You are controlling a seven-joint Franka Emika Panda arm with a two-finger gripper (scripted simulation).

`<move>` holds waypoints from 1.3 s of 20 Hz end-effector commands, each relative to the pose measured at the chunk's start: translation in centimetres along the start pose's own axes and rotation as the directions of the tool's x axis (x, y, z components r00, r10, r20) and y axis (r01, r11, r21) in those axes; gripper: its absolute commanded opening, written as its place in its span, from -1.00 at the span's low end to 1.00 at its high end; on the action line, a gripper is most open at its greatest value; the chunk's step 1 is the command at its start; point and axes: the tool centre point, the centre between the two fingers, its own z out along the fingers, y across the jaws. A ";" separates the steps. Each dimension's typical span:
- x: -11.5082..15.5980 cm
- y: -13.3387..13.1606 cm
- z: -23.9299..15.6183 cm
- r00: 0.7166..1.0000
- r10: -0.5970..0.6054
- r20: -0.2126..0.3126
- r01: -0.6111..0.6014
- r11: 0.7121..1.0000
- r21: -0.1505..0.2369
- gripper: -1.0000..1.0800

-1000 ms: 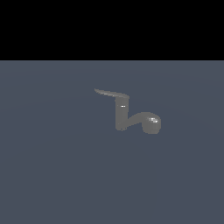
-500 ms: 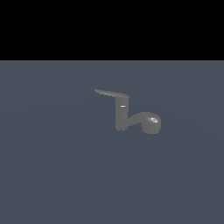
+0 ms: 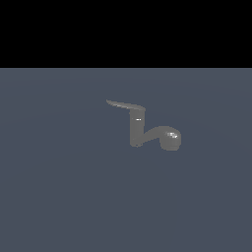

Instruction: Turn on the faucet by rotating a designated handle.

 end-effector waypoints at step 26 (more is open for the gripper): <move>12.0 -7.7 13.3 0.831 0.556 -0.010 -0.556 0.831 -0.004 -1.00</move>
